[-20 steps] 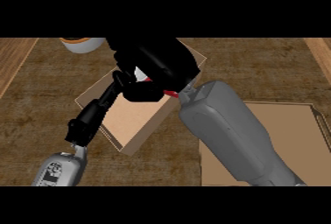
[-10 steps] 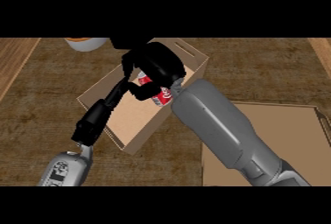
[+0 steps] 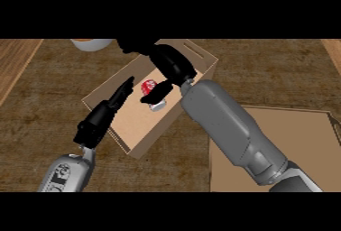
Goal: Pick the can from the tray and place it in the cardboard box
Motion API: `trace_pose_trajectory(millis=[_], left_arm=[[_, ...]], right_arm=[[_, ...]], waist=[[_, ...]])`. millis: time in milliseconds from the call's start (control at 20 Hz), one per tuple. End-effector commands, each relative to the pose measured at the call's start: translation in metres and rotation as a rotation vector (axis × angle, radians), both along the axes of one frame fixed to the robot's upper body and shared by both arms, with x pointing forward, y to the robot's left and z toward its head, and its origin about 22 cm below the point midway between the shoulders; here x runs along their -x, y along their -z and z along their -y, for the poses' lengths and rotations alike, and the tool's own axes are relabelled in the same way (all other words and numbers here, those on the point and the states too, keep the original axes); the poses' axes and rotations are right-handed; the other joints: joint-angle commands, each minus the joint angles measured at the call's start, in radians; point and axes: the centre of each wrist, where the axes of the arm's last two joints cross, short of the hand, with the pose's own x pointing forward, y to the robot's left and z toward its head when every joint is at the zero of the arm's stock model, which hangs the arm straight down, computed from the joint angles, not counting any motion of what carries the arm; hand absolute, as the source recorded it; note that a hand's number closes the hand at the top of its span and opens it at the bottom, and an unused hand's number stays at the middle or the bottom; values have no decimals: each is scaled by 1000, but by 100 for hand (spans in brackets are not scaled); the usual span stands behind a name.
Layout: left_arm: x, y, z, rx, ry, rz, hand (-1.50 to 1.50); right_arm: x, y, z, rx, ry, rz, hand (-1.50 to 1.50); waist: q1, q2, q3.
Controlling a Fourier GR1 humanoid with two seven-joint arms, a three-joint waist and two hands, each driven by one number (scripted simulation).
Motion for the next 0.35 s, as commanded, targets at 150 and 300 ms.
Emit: trace_pose_trajectory(millis=[150,300], left_arm=[[5,5,-11,-18,-10,-3,0],[-10,-8,-9,-2,-30,-7,0]], right_arm=[[-21,-8,30,-426,31,-129,-150],[-33,-13,56,-525,42,-164,-150]], waist=[[-11,1,0],[-31,0,0]])
